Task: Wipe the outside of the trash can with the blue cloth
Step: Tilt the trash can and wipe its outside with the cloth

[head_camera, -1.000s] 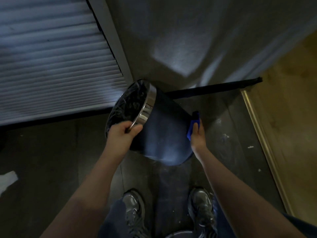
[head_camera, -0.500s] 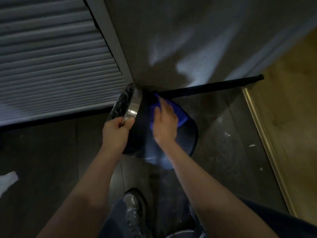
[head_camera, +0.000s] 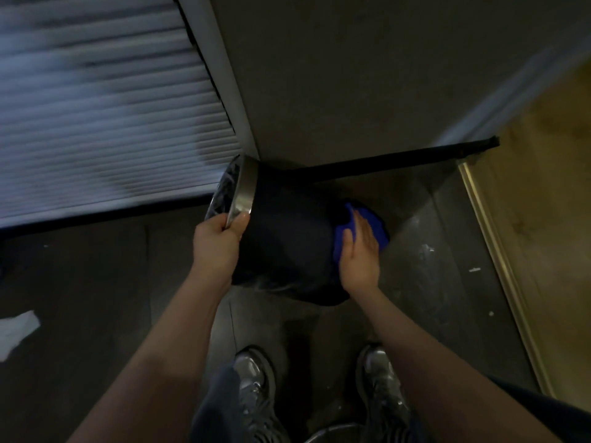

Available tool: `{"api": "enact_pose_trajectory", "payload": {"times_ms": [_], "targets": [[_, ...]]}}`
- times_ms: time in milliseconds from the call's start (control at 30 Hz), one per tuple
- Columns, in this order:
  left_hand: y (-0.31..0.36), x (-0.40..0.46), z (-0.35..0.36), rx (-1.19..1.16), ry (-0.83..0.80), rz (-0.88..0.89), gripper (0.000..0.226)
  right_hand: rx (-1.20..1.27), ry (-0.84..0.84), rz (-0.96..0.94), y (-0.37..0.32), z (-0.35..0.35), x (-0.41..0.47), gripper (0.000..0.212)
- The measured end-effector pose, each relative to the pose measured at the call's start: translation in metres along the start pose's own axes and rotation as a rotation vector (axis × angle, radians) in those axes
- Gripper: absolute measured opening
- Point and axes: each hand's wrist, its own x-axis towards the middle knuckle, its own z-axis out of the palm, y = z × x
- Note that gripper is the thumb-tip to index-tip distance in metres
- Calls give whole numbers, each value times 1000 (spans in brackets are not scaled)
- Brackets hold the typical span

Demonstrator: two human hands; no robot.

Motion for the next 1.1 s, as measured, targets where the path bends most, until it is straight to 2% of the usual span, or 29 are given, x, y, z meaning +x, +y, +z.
{"api": "enact_pose_trajectory", "payload": {"times_ms": [100,133,167,300,367,467,567,633,767,967,1033,1100], "targets": [[3,-1,7,45,3,16,25,62,39,303,-17,2,19,43],[4,-1,8,54,5,23,24,56,49,344,-28,3,24,43],[5,0,9,63,3,28,23,40,55,314,-43,5,28,42],[8,-2,13,42,23,47,23,67,-47,-110,-119,28,28,40],[10,-3,11,12,23,46,27,127,-103,-217,-145,38,22,42],[9,-4,5,-53,9,-7,17,116,-166,-342,-142,42,14,43],[6,-4,0,-93,25,-49,15,-52,-160,-498,-103,34,3,43],[4,-2,-5,-81,25,-66,18,-138,-115,-458,-67,25,-2,43],[0,1,-10,-56,11,-68,17,-145,-18,-100,-14,7,8,43],[9,-1,1,-34,40,-35,14,-98,87,234,-34,15,11,44],[11,0,5,-30,33,-29,12,-133,77,168,-60,26,1,45],[13,1,9,-40,27,-27,15,-102,49,-16,-92,39,-10,46]]}}
